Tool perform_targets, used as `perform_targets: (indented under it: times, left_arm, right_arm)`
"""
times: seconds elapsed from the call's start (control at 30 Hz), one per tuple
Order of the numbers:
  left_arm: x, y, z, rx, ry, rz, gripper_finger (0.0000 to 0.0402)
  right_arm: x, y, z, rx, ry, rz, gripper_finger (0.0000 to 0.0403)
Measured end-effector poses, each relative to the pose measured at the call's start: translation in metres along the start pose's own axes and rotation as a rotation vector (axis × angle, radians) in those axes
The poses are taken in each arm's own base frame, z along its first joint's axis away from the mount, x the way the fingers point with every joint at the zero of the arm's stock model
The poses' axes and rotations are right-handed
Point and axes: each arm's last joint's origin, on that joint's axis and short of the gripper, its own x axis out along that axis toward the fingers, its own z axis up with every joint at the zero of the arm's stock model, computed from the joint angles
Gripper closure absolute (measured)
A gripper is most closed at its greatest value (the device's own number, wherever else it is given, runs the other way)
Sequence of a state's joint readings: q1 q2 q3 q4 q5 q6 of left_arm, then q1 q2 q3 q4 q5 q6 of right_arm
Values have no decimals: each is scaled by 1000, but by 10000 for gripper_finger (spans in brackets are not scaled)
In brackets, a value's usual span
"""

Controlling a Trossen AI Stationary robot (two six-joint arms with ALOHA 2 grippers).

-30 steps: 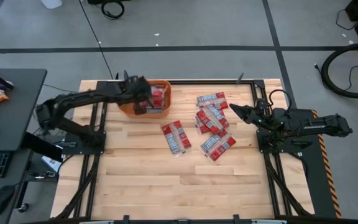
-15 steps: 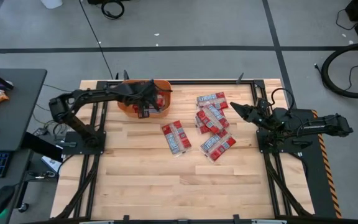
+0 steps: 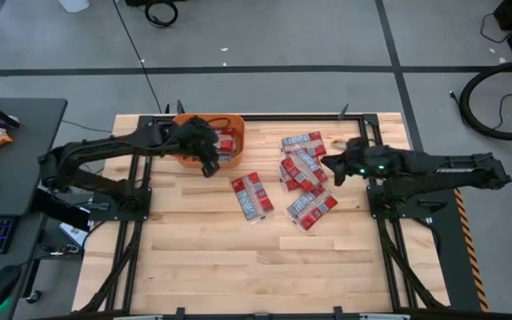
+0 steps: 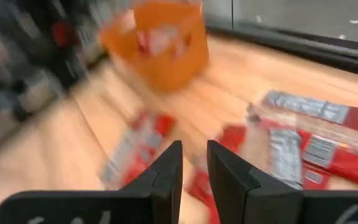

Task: Sort popcorn bags into baskets
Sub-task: Put the red popcorn bag into the orange container

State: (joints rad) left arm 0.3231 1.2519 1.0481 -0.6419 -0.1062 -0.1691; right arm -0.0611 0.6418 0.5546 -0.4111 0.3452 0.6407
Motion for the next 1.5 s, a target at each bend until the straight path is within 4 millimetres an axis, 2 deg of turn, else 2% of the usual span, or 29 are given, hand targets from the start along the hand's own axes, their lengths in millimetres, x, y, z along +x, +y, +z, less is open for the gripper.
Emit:
perform_targets:
  times: [0.17,0.3,0.47,0.6,0.7,0.83,0.97,1.23,1.37,1.5]
  left_arm:
    - [-13,-5,4,-243,-85,-43,287]
    - [-16,-11,8,-394,-123,-83,287]
    - [-24,-20,10,-413,-163,-152,287]
    - [-45,-18,13,-378,-271,-183,287]
    - [-63,-13,12,-308,-349,-145,287]
    - [-82,-4,10,-182,-439,-17,287]
    - [-92,10,8,-77,-464,1,287]
    - [-94,39,7,-21,-444,2,287]
    - [-95,44,7,-37,-443,-8,287]
    - [-95,46,7,-39,-444,-7,287]
  right_arm:
    - [28,9,-2,-223,208,0,315]
    - [55,11,-8,-309,335,-27,284]
    - [82,15,-7,-418,419,-50,224]
    - [101,16,-7,-483,450,-49,176]
    - [116,13,-12,-509,470,-62,161]
    - [136,10,-19,-498,469,-84,166]
    - [152,12,-25,-498,453,-98,188]
    - [175,20,-38,-617,572,-192,217]
    - [179,21,-44,-665,643,-298,217]
    - [182,21,-49,-693,667,-320,228]
